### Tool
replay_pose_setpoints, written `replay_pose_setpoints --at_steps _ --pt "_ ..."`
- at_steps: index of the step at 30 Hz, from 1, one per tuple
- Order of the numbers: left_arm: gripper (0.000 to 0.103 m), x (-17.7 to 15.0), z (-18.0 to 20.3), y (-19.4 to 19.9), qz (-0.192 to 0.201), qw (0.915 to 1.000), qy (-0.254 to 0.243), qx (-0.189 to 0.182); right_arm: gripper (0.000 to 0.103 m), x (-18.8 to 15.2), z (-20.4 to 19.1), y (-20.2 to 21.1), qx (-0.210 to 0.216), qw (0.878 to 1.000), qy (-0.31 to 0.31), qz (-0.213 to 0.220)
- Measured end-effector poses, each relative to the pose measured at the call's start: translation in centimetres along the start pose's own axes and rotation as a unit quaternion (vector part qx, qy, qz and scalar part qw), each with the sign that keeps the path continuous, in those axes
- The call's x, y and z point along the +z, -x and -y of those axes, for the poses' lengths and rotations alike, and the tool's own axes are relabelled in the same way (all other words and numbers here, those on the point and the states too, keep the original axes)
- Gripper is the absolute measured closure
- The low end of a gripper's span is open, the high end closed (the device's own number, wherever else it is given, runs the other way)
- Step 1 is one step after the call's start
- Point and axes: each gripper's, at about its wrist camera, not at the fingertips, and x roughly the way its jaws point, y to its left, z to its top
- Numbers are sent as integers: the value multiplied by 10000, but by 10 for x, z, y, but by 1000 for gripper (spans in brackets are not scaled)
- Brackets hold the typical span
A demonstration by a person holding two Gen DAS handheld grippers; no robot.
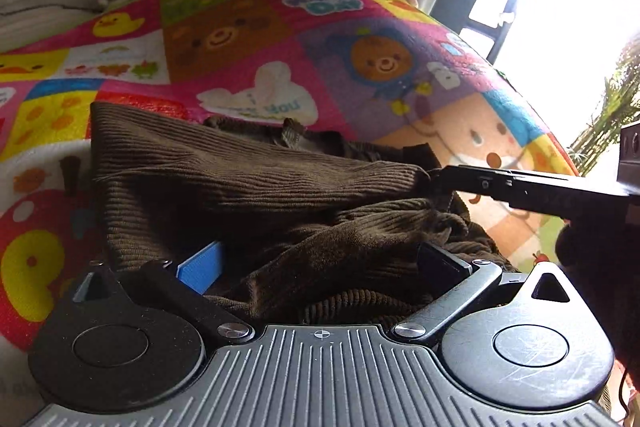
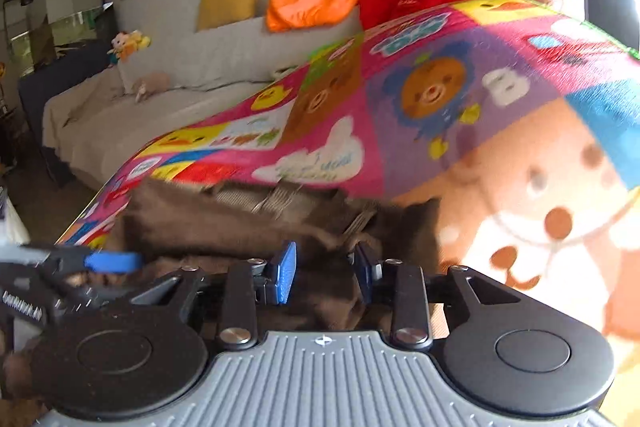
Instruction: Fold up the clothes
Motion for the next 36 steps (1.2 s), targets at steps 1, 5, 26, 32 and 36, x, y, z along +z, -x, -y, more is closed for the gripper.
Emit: replay_pose_setpoints --at_steps 1,5,26,32,36 --pt "0 0 0 0 3 10000 10 -9 71 2 5 -6 -43 10000 -62 -49" --pt "0 0 -1 0 17 10000 7 -29 65 -8 14 -36 -276 9986 -32 -439" --pt "1 73 -100 9 -183 9896 1278 631 57 21 52 -38 -602 9977 -270 -150" --pt "20 69 -104 -20 -283 9889 1238 770 57 24 62 -77 -406 9963 -601 -468" --pt "77 73 -97 -27 -362 9896 979 988 92 22 57 -80 -286 9962 -600 -563"
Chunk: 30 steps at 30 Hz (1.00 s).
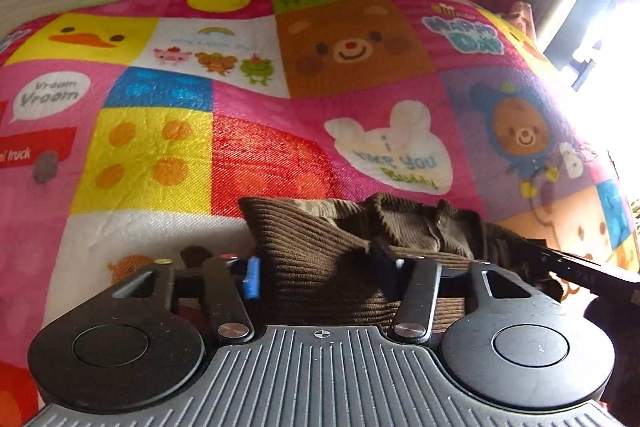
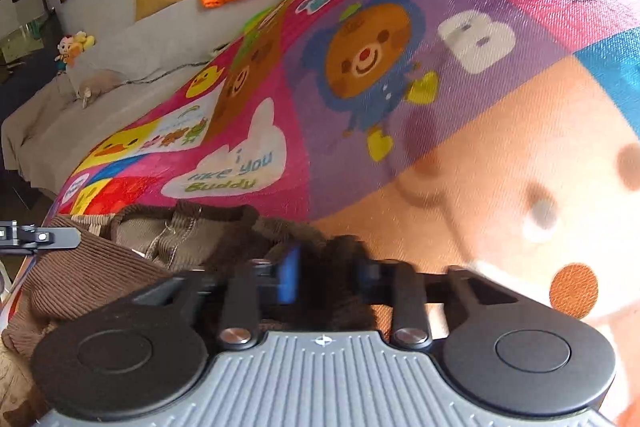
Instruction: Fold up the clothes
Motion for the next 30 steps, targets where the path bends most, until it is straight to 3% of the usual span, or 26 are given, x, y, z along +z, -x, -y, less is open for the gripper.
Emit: replay_pose_setpoints --at_steps 1,3,9,14,18,21,24,27,30 --pt "90 0 1 4 25 10000 -41 6 93 -1 -1 4 19 10000 -5 27" --pt "92 -2 4 20 187 9997 -116 -78 94 -3 -2 26 86 9996 17 281" --pt "93 -29 24 109 705 9951 -317 -620 94 -27 -9 130 626 9942 169 858" --pt "92 -90 35 163 727 9919 -706 -771 95 -81 -10 193 745 9933 411 780" --pt "85 -141 37 180 535 9920 -1019 -511 101 -125 -1 195 474 9974 393 367" --pt "78 -165 34 193 291 9903 -1228 -589 101 -150 10 193 233 9990 353 108" --pt "64 -173 33 213 226 9858 -1496 -735 100 -163 18 207 85 9989 440 132" --pt "51 -161 41 235 530 9792 -1675 -1011 91 -160 20 230 36 9979 499 420" --pt "40 -138 56 236 880 9738 -1636 -1314 68 -139 10 240 245 9950 527 810"
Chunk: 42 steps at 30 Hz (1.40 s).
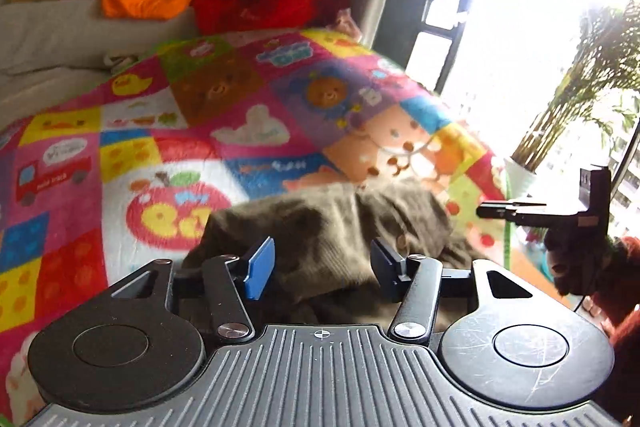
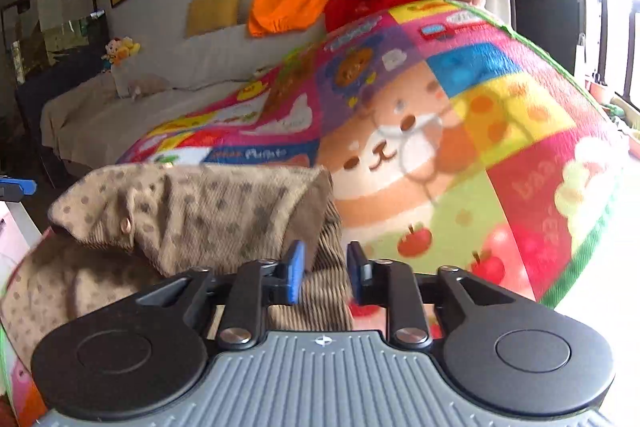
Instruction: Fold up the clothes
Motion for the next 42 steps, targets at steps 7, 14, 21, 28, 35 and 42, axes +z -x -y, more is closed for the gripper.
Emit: replay_pose_setpoints --at_steps 7,14,21,28,35,42 --pt "25 9 -5 -102 -399 9988 215 207 55 45 -51 -65 554 9974 238 386" --pt "32 -12 -29 -108 -798 9917 -134 998 48 7 -58 -112 499 9966 299 -589" --pt "21 -21 -43 -42 -530 9890 1118 809 43 -2 -14 -55 433 9961 -745 -203" --pt "18 -15 -29 -40 -145 9915 1272 209 44 14 -59 -49 1617 9855 -507 20" --pt "13 -23 -21 -48 -188 9918 1266 46 44 15 -110 -104 2241 9715 -638 -428" --pt "9 -35 -39 -35 -161 9877 1531 273 44 15 -112 -75 2483 9673 -505 -50"
